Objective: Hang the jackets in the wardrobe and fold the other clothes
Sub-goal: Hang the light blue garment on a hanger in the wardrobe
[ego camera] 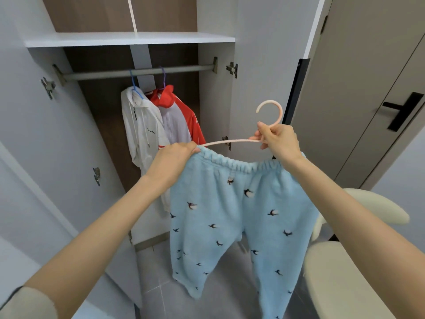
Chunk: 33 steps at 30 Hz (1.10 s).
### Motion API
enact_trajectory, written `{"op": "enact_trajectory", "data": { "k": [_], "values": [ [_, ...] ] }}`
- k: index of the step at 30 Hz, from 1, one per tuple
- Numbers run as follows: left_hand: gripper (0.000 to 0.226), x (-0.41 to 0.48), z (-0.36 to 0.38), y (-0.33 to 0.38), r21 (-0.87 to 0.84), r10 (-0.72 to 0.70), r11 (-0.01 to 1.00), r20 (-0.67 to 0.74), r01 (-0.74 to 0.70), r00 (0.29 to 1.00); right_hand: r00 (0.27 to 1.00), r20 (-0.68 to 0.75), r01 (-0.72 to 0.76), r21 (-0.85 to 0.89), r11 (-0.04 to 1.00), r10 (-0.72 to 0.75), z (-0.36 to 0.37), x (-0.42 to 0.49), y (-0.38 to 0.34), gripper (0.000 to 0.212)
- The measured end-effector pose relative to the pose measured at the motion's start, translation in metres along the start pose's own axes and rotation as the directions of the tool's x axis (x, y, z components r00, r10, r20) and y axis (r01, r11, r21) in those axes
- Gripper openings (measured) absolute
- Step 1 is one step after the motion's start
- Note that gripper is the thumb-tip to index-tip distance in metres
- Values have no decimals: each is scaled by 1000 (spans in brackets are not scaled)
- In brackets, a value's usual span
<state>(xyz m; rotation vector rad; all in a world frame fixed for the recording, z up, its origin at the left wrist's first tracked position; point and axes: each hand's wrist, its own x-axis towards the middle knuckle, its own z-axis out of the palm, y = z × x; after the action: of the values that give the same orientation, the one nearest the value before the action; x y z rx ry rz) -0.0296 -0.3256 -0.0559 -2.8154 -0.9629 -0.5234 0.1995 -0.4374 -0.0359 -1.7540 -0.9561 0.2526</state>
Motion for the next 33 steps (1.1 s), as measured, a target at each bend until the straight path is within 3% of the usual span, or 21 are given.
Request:
{"op": "enact_trajectory", "data": {
  "k": [3, 8, 12, 14, 16, 21, 26, 30, 33],
  "values": [
    [24, 6, -5, 5, -99, 18, 995, -87, -27, 996, 1000, 21, -21, 89, 996, 20, -4, -1, 4, 36],
    [25, 15, -2, 23, -203, 115, 968, -160, -146, 980, 996, 93, -21, 74, 997, 14, 0, -9, 7, 36],
    [32, 21, 2, 32, -447, 149, 881, -57, -158, 987, 986, 162, -55, 162, 985, 28, -4, -13, 5, 35],
    [38, 22, 4, 35, -407, 201, 899, 55, -162, 978, 982, 187, -57, 195, 979, 20, -4, -16, 4, 33],
    [46, 22, 9, 37, -310, 193, 937, 79, -160, 978, 980, 197, -55, 202, 978, 14, -6, -19, 0, 32],
    [27, 31, 10, 42, -140, 211, 963, -144, -231, 967, 952, 306, -76, 264, 961, -9, -13, -21, -19, 37],
    [21, 35, 13, 36, -268, 160, 944, -134, -191, 978, 888, 458, 17, 70, 997, -47, -26, -18, -20, 43],
    [32, 41, 19, 30, -95, 98, 989, -146, -113, 984, 856, 516, 135, -158, 978, -35, -39, -17, -5, 27],
    [28, 50, 26, 29, -41, 56, 997, -137, -62, 989, 862, 504, 176, -182, 967, -62, -43, -11, 5, 26]
  ]
}}
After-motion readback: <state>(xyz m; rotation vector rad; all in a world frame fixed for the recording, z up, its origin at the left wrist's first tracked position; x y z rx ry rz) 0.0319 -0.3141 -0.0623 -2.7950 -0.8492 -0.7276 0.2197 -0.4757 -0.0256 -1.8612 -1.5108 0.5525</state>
